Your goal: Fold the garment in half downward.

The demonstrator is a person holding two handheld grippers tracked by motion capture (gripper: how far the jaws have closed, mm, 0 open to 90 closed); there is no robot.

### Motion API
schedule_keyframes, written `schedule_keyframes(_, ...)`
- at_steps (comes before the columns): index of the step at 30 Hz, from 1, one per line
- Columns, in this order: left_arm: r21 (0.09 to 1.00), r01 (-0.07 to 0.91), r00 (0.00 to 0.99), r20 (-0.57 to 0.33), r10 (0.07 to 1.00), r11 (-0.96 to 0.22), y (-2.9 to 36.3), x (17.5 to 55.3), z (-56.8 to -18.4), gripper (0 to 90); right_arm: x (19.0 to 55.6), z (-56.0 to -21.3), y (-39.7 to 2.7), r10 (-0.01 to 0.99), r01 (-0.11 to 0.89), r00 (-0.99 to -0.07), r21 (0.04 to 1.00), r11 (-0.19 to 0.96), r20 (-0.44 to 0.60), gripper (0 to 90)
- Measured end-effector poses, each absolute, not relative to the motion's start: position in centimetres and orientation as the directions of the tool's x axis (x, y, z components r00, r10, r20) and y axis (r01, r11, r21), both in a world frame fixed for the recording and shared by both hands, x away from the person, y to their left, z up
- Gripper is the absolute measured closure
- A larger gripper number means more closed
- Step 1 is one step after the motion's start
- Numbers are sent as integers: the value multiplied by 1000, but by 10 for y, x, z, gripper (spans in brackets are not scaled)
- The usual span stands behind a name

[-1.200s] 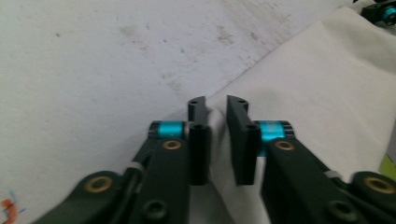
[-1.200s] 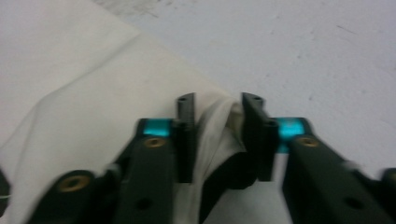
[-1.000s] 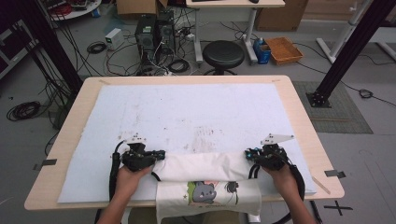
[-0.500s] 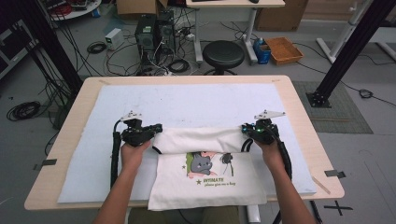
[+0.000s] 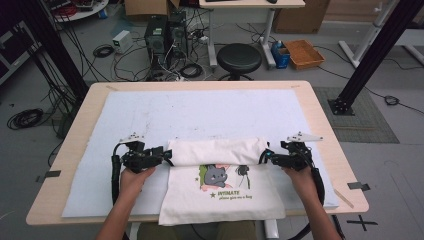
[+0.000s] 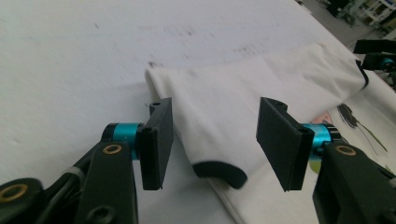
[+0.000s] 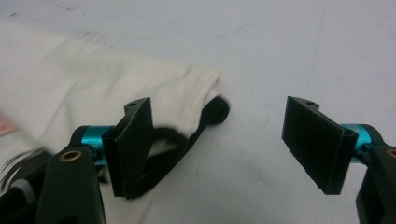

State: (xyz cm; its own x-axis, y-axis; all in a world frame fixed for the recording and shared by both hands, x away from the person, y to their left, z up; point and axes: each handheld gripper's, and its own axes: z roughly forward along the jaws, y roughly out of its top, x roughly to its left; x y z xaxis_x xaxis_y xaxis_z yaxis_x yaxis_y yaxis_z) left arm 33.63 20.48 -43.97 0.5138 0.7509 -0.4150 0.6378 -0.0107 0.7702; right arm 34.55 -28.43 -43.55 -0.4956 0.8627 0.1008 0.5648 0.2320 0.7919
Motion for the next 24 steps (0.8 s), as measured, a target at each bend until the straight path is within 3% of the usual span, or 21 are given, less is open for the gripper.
schedule_keyframes(3,742,668,511,-403,759,-57,198,333,-447,513,341,-439,-280,841,575,-528,778,253,118,399)
schedule_keyframes(10,746,662,515,-380,768,-74,194,327,-451,810,341,-434,-258,828,540,-553,794,279,86,525)
schedule_keyframes(14,771,634,526,-371,766,-62,195,323,-447,832,346,-438,-248,820,558,-571,750,354,38,804)
schedule_keyframes(20,831,556,582,-389,714,0,204,308,-437,832,333,-433,-252,813,497,-583,782,376,-20,838)
schedule_keyframes(24,852,524,620,-400,675,23,209,293,-434,832,318,-424,-266,782,456,-622,828,325,35,838)
